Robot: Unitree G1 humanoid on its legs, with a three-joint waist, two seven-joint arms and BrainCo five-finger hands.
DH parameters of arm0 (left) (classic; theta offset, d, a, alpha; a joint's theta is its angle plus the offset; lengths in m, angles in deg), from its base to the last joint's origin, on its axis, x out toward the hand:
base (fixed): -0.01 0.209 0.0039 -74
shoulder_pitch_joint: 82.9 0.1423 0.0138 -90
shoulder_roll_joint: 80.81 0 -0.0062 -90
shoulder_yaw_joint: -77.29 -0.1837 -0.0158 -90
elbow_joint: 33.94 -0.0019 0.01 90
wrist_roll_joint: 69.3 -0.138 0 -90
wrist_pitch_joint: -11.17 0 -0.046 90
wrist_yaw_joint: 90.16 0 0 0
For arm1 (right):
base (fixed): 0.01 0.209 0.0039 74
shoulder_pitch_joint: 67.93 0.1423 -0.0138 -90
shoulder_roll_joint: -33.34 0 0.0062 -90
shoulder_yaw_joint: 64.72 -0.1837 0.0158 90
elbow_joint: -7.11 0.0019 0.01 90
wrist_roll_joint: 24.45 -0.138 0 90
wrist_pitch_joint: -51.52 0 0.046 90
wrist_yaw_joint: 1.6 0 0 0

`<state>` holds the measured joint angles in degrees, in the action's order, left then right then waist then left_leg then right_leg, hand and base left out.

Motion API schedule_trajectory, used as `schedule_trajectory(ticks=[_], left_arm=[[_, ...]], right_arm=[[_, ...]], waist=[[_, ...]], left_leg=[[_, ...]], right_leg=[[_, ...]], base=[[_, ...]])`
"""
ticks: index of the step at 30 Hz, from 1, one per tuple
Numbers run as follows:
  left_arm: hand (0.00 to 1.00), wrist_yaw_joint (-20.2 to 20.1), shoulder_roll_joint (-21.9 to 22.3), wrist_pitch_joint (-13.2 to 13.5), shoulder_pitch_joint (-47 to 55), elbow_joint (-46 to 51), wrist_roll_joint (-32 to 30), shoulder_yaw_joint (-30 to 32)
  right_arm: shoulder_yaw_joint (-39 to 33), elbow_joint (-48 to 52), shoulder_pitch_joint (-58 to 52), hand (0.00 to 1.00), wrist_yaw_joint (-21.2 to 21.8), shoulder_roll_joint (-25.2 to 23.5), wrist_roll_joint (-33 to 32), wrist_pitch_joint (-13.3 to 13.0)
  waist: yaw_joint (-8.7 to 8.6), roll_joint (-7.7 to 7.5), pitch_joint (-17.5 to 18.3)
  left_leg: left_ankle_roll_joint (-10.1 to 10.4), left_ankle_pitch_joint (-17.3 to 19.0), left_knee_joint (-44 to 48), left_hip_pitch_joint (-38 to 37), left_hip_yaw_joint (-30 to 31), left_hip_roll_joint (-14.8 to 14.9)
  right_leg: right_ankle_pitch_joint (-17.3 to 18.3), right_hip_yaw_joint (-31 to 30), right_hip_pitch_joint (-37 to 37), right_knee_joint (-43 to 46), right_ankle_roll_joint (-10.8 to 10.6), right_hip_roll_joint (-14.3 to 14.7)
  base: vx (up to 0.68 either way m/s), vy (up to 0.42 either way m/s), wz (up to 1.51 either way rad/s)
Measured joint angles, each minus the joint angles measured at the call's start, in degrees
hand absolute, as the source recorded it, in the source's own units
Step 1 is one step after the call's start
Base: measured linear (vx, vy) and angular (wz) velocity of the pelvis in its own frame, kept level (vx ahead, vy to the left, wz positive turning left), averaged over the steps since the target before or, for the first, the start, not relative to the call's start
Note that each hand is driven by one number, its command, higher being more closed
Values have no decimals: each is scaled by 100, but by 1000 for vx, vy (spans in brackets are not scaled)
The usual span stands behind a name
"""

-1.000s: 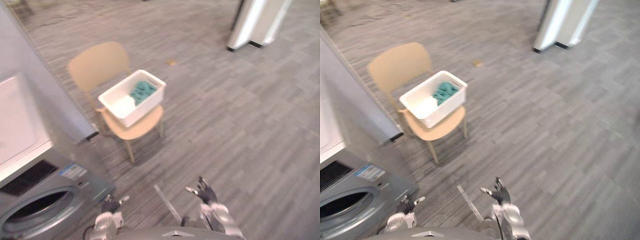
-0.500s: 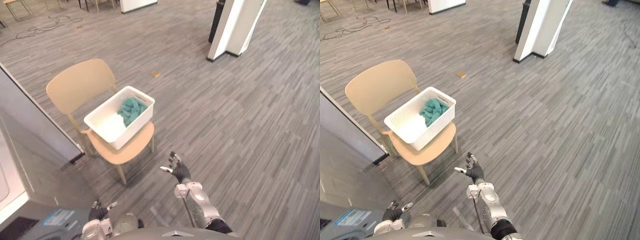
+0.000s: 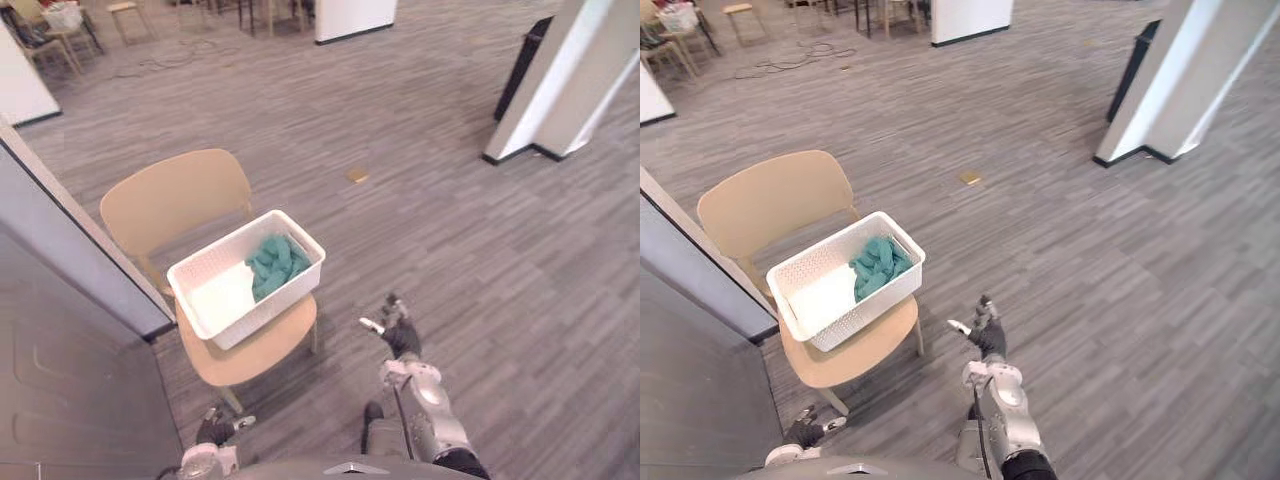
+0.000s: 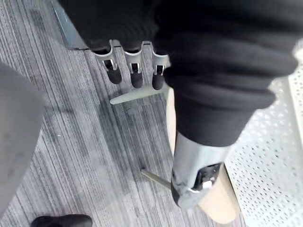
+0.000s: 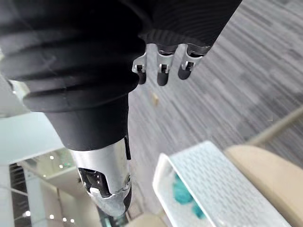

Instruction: Pick up the laundry basket with both hands and put the clothes into the washing machine.

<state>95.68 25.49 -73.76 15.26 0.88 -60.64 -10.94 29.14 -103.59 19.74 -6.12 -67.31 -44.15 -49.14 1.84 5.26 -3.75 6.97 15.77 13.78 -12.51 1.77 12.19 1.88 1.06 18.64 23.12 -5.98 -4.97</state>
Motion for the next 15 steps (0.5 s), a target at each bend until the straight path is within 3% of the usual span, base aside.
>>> schedule_trajectory(ticks=[2, 4, 5, 6, 7, 8, 9, 11, 12, 13, 14, 15], left_arm=[[0, -1, 18, 7, -7, 3, -21, 5], [0, -14, 12, -7, -37, 66, -35, 67], [0, -4, -30, 2, -33, 103, -30, 86], [0, 6, -65, -2, -27, 186, 22, 222], [0, 12, -81, -5, -15, 293, 29, 277], [0, 13, -79, -5, -4, 313, 28, 272], [0, 16, -97, -9, 32, 344, 27, 277], [0, 8, -158, -28, 11, 437, -8, 273], [0, 6, -168, -30, 20, 502, -72, 276], [0, 5, -176, -32, 21, 507, -130, 274], [0, 0, -191, -33, 40, 507, -182, 269], [0, -7, -176, -30, 76, 512, -226, 264]], right_arm=[[-9, 234, 32, 0, -75, 4, 152, 19], [24, 514, 91, 0, -220, -49, 523, 42], [28, 562, 94, 0, -240, -55, 613, 49], [49, 694, 100, 0, -316, -70, 669, 59], [35, 898, 137, 0, -398, -86, 676, 62], [26, 1007, 157, 0, -439, -70, 730, 63], [-30, 1159, 200, 0, -452, -32, 899, 62], [-208, 1521, 252, 0, -455, 4, 1172, 89], [-407, 1672, 342, 0, -475, 113, 1374, 95], [-493, 1705, 399, 0, -475, 193, 1483, 110], [-593, 1697, 571, 0, -470, 380, 1617, 166], [-636, 1691, 737, 0, -461, 574, 1892, 218]], waist=[[-19, 26, 68], [-20, -28, 66], [22, -65, 41], [158, -194, -41], [246, -225, -53], [248, -245, -49], [240, -313, -9], [130, -436, -8], [129, -481, -39], [138, -492, -45], [164, -515, -58], [214, -442, -33]], left_leg=[[52, -197, 267, 204, 259, 140], [24, -707, 1615, 1096, 745, 292], [14, -937, 1988, 1324, 753, 346], [-67, -1260, 2564, 1651, 571, 505], [-169, -1206, 2830, 1882, 147, 581], [-255, -1253, 2743, 1972, -138, 591], [-467, -1362, 2533, 1919, -620, 770], [-366, -1082, 2151, 1952, -1254, 814], [-254, -734, 1882, 1992, -1651, 707], [-225, -620, 1684, 2023, -1779, 599], [-181, -567, 1061, 2019, -1930, 272], [-234, -942, 237, 1895, -1907, -5]], right_leg=[[289, 261, -2, 190, 118, 37], [485, 762, -336, 17, 294, 77], [475, 870, -472, -72, 325, 113], [473, 1103, -742, -236, 489, 136], [488, 1327, -975, -347, 550, 118], [490, 1447, -1082, -424, 557, 108], [494, 1653, -1263, -570, 560, 73], [458, 2048, -1467, -838, 522, -102], [379, 2238, -1563, -1020, 458, -214], [317, 2344, -1612, -1132, 419, -259], [151, 2470, -1690, -1364, 331, -345], [37, 2494, -1697, -1480, 245, -320]], base=[[264, -333, 53], [231, -307, 93], [204, -291, 85], [187, -260, 73], [177, -233, 74], [234, -214, 85], [199, -146, 114], [171, -62, 133], [123, 30, 102], [113, 110, 95], [65, 192, 58], [55, 227, 27]])
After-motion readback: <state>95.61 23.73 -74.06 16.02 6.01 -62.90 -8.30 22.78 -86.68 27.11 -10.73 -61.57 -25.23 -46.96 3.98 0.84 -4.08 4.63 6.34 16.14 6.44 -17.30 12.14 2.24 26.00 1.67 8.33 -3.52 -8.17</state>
